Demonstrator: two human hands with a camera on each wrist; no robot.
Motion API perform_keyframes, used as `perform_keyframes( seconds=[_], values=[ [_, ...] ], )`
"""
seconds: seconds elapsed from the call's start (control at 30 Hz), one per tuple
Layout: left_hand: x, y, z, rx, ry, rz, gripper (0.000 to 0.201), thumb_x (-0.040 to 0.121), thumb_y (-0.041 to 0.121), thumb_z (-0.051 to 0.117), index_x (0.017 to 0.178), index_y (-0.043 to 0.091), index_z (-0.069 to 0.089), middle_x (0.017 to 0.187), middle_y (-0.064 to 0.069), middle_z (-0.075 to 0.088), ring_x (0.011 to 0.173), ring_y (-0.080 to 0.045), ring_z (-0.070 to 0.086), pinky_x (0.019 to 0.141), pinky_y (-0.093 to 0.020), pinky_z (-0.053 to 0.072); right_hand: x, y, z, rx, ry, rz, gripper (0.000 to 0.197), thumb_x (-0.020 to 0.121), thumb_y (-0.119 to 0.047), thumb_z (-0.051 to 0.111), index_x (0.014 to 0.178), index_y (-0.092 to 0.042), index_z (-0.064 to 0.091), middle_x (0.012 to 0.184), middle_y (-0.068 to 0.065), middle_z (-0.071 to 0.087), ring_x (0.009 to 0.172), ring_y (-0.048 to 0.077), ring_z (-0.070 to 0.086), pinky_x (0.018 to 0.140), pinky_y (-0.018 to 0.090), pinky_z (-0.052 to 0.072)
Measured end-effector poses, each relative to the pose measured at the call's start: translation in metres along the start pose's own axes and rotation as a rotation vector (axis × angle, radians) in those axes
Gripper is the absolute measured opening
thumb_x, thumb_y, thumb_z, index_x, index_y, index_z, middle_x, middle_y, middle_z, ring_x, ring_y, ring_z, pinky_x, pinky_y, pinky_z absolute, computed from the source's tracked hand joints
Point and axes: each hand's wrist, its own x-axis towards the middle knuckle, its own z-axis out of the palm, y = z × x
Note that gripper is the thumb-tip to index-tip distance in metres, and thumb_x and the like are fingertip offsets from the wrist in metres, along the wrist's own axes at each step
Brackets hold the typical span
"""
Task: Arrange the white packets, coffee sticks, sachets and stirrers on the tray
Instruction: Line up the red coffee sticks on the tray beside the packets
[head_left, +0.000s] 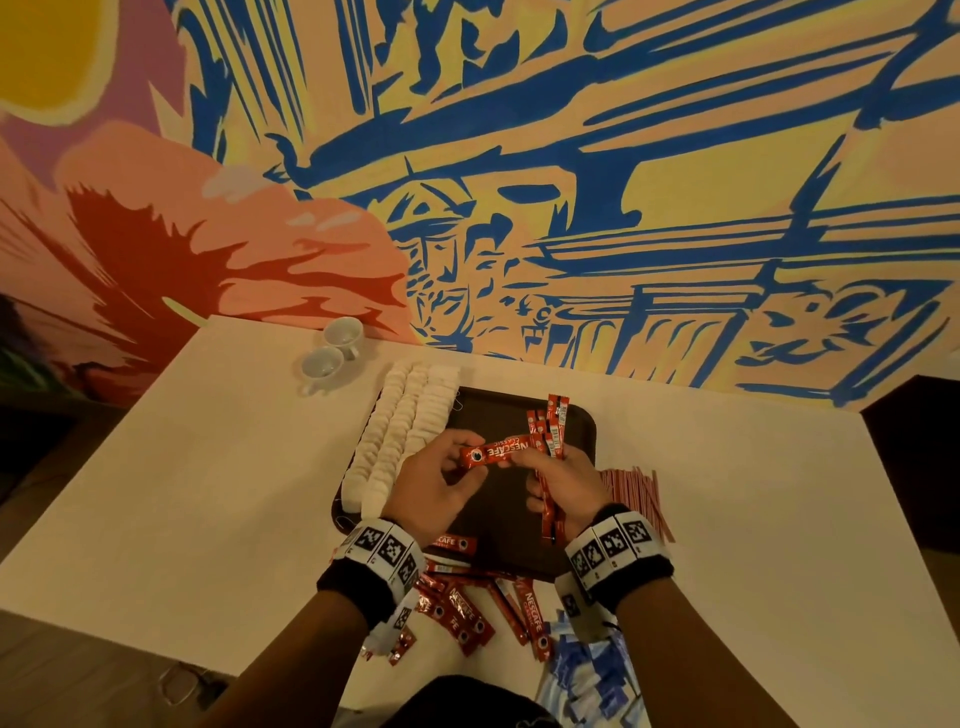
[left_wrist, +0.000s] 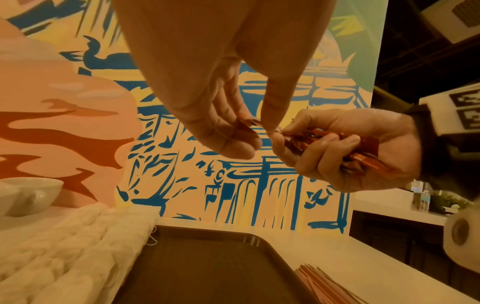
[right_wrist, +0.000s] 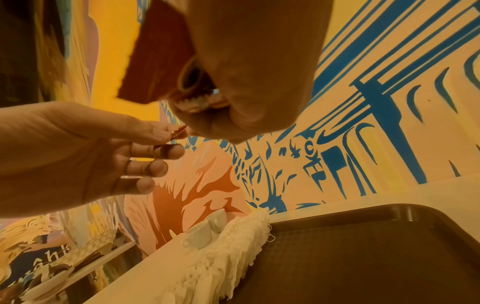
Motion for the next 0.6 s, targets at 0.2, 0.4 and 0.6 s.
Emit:
perform_keyframes(
  seconds=[0.2,0.4,0.6],
  values=[
    [0.0,0.006,-0.006,-0.067,-0.007,-0.006,0.023,0.091,0.037,0.07,0.113,0.038,0.065,0.103,0.012,0.069,0.098,-0.003,0.064,0.089,-0.032,0.054,-0.003,-0.002,0.002,-0.017,0.006,-0.013,0.017,0.093,-0.014,0.072,0.107,-0.008,0.065,0.078,0.002,0.073,0.054,0.01,0.049,0.047,0.022,0.04],
    [-0.002,0.012,-0.013,-0.159,-0.088,-0.075,0.018,0.088,0.025,0.075,0.105,0.021,0.068,0.09,0.003,0.075,0.086,-0.009,0.07,0.084,-0.035,0.053,-0.003,-0.003,0.007,0.007,0.004,-0.049,0.013,0.091,-0.018,0.074,0.099,-0.011,0.067,0.081,0.004,0.07,0.053,0.01,0.048,0.046,0.022,0.039],
    [-0.008,0.014,-0.016,-0.216,-0.135,-0.106,0.022,0.089,0.02,0.074,0.108,0.015,0.066,0.089,0.0,0.076,0.081,-0.014,0.072,0.072,-0.023,0.055,-0.003,0.001,0.01,0.007,0.02,-0.051,0.021,0.089,-0.02,0.077,0.104,-0.009,0.067,0.087,0.009,0.068,0.053,0.01,0.048,0.046,0.023,0.039]
  ],
)
